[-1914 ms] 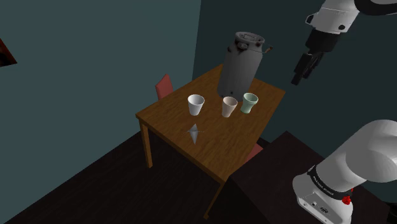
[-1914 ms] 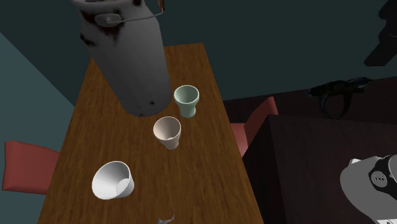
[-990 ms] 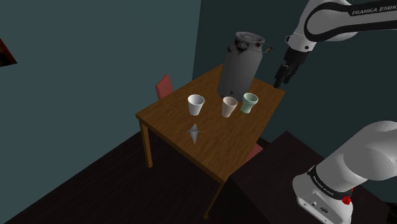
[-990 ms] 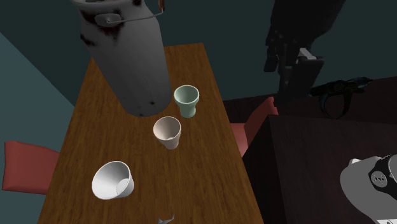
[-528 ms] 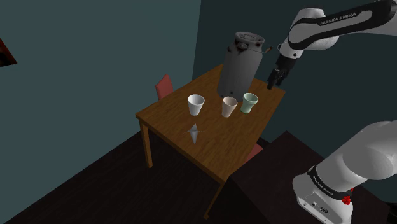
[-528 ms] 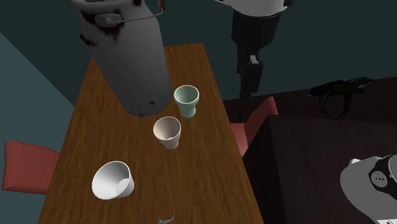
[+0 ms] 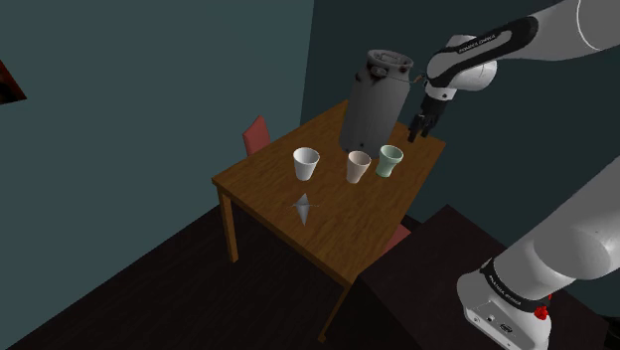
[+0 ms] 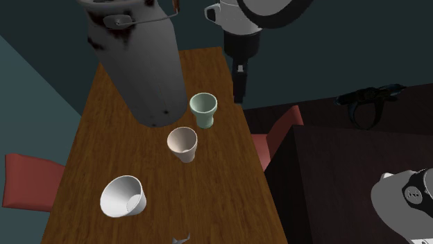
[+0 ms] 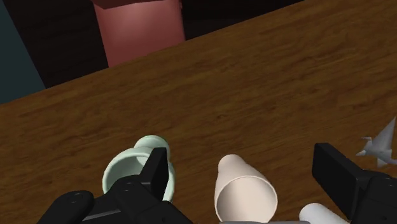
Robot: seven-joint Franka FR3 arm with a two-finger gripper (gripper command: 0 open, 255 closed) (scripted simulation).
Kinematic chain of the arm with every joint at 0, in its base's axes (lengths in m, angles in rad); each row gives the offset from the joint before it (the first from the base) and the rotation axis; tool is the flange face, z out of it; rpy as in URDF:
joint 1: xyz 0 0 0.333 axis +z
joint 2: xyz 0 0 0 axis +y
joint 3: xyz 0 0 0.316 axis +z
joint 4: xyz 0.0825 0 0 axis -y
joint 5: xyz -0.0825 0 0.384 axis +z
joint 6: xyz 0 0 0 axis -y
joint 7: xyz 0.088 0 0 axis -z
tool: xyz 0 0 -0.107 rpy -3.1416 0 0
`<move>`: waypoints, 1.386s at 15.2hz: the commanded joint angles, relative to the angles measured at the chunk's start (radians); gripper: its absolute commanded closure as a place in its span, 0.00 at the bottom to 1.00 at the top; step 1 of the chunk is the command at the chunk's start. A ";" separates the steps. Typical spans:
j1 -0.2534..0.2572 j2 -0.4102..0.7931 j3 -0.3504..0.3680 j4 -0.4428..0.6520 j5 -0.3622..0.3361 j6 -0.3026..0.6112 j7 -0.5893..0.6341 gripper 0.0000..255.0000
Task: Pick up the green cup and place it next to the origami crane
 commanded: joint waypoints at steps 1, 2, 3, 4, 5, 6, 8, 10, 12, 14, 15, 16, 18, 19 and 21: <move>-0.013 0.088 -0.007 0.057 0.041 0.022 -0.044 0.00; -0.023 0.129 -0.008 0.086 0.061 0.029 -0.064 0.00; -0.032 0.169 -0.008 0.116 0.081 0.035 -0.084 0.00; -0.044 0.210 -0.006 0.147 0.100 0.040 -0.102 0.00; -0.056 0.250 -0.004 0.180 0.118 0.043 -0.120 0.00; -0.069 0.290 0.000 0.214 0.135 0.045 -0.136 0.00; -0.096 0.370 0.008 0.286 0.167 0.045 -0.165 0.00; -0.125 0.450 0.019 0.364 0.194 0.040 -0.188 0.00; -0.155 0.530 0.030 0.448 0.217 0.031 -0.207 0.00; -0.185 0.612 0.041 0.539 0.235 0.017 -0.220 0.00; -0.201 0.653 0.047 0.587 0.243 0.008 -0.225 0.00; -0.216 0.695 0.052 0.638 0.249 -0.003 -0.229 0.00; -0.246 0.782 0.063 0.748 0.260 -0.028 -0.232 0.00; -0.262 0.828 0.068 0.808 0.264 -0.043 -0.232 0.00; -0.273 0.868 0.073 0.851 0.268 -0.046 -0.233 0.00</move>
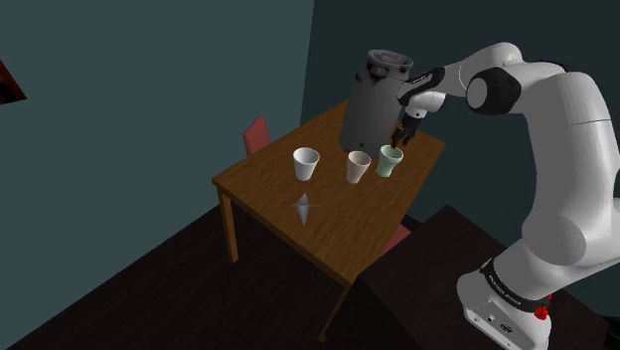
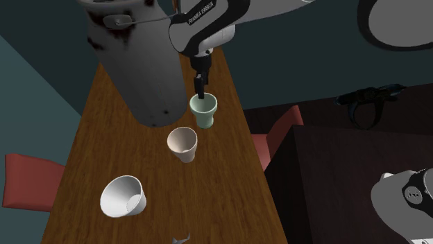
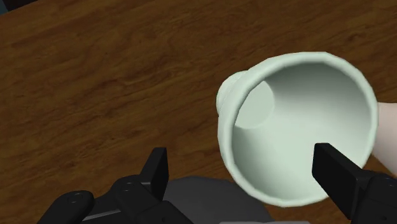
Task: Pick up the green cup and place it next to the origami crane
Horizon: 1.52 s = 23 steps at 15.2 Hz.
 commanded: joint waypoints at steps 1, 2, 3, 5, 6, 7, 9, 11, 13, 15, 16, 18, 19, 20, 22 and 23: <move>-0.007 0.036 0.006 0.030 0.005 0.005 -0.001 0.00; -0.007 0.044 0.008 0.030 0.007 0.013 -0.002 0.00; -0.008 0.052 0.010 0.030 0.009 0.021 -0.003 0.00; -0.008 0.069 0.014 0.032 0.013 0.037 -0.005 0.00; -0.009 0.078 0.015 0.033 0.015 0.044 -0.006 0.00; -0.009 0.083 0.017 0.033 0.016 0.049 -0.006 0.00; -0.009 0.083 0.017 0.033 0.016 0.048 -0.006 0.00; -0.009 0.083 0.017 0.033 0.016 0.048 -0.006 0.00; -0.009 0.083 0.017 0.033 0.016 0.048 -0.006 0.00; -0.009 0.083 0.017 0.033 0.016 0.048 -0.006 1.00; -0.009 0.083 0.017 0.033 0.016 0.048 -0.006 1.00; -0.009 0.083 0.017 0.033 0.016 0.048 -0.006 1.00; -0.009 0.083 0.017 0.033 0.016 0.048 -0.006 1.00; -0.009 0.083 0.017 0.033 0.016 0.048 -0.006 1.00; -0.009 0.083 0.017 0.035 0.016 0.048 -0.006 1.00; -0.009 0.084 0.017 0.035 0.016 0.048 -0.006 1.00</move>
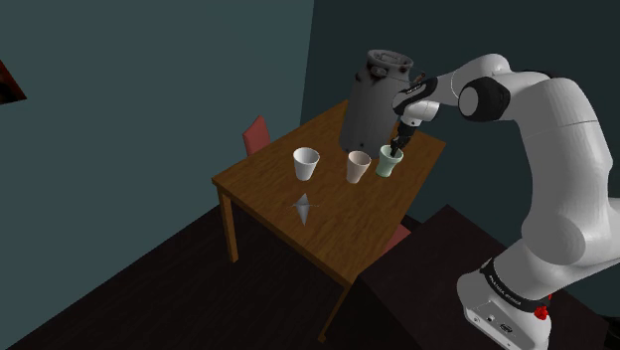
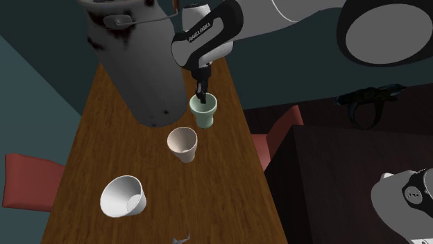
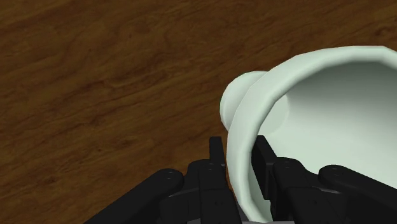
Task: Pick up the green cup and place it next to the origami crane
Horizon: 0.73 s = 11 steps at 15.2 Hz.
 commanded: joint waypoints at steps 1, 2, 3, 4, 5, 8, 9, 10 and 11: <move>0.000 0.000 0.000 -0.002 0.000 0.001 0.000 1.00; 0.002 -0.011 -0.002 -0.007 -0.002 -0.005 0.001 1.00; 0.003 -0.021 -0.004 -0.011 -0.003 -0.011 0.002 1.00; 0.005 -0.031 -0.006 -0.015 -0.005 -0.017 0.003 1.00; 0.006 -0.042 -0.008 -0.019 -0.007 -0.024 0.004 1.00; 0.010 -0.071 -0.014 -0.029 -0.013 -0.043 0.008 1.00; 0.012 -0.081 -0.016 -0.032 -0.014 -0.050 0.009 1.00; 0.013 -0.090 -0.018 -0.035 -0.016 -0.057 0.010 1.00; 0.014 -0.100 -0.020 -0.037 -0.018 -0.064 0.012 1.00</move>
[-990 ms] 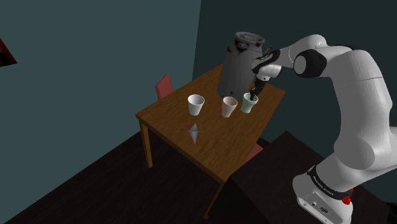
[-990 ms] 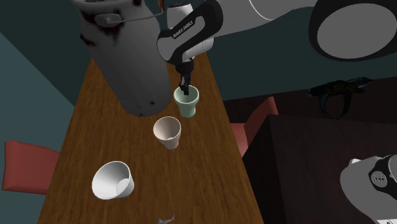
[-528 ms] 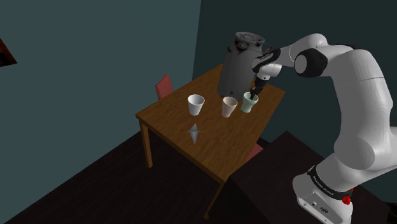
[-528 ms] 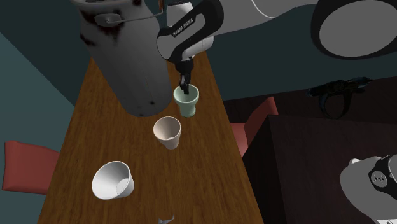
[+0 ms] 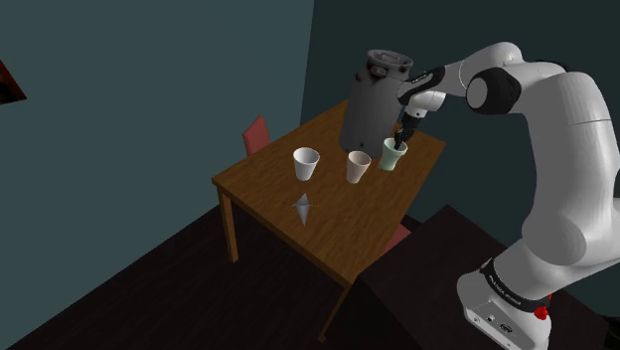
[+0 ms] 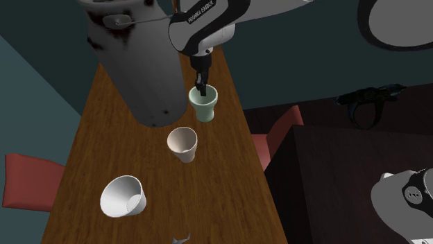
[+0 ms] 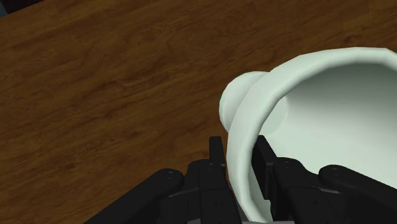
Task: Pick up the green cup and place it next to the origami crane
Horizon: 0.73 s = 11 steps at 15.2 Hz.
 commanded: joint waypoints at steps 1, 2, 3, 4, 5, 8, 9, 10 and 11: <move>0.006 -0.024 -0.003 -0.008 -0.004 -0.010 0.003 1.00; 0.007 -0.033 -0.005 -0.010 -0.006 -0.017 0.004 1.00; 0.008 -0.042 -0.007 -0.011 -0.008 -0.024 0.005 1.00; 0.010 -0.051 -0.009 -0.012 -0.010 -0.032 0.007 1.00; 0.011 -0.060 -0.011 -0.013 -0.012 -0.040 0.008 1.00; 0.014 -0.085 -0.016 -0.015 -0.018 -0.063 0.013 1.00; 0.015 -0.093 -0.018 -0.015 -0.020 -0.071 0.015 1.00; 0.016 -0.101 -0.020 -0.014 -0.023 -0.079 0.016 1.00; 0.017 -0.109 -0.022 -0.014 -0.025 -0.088 0.018 1.00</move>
